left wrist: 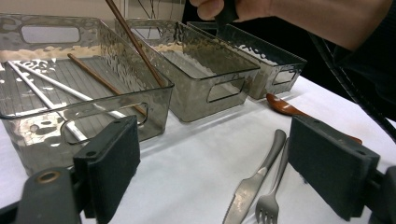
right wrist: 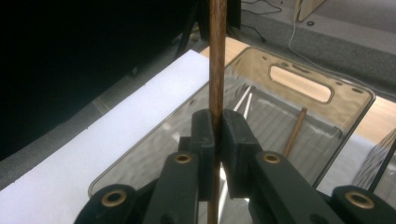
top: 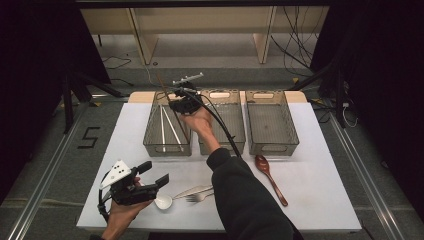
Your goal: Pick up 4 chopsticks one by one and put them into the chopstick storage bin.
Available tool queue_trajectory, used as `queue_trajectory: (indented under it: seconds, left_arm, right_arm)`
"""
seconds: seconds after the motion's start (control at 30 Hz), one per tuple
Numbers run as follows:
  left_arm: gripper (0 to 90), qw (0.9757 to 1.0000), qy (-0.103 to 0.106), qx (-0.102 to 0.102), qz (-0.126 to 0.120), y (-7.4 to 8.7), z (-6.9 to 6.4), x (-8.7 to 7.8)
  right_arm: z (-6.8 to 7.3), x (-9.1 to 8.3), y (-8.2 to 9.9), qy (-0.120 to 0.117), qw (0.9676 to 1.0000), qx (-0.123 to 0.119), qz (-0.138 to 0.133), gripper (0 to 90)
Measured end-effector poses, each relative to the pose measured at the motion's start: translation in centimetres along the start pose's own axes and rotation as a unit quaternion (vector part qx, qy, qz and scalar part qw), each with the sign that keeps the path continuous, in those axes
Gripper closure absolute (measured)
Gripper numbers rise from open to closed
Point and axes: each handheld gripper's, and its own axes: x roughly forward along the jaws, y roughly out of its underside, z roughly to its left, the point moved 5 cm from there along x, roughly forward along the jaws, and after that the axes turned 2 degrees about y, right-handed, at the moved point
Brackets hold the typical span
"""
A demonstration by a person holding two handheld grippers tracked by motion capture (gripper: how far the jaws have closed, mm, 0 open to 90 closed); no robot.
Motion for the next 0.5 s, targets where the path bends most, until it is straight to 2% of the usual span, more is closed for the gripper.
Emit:
queue_trajectory:
  seconds: [0.5]
  left_arm:
    - [16.6, 1.0000, 0.000, 0.000, -0.001, 0.0, 0.0, 0.0]
  right_arm:
    - [-0.4, 0.9, 1.1, 0.000, 0.9997, 0.018, 0.016, 83.4]
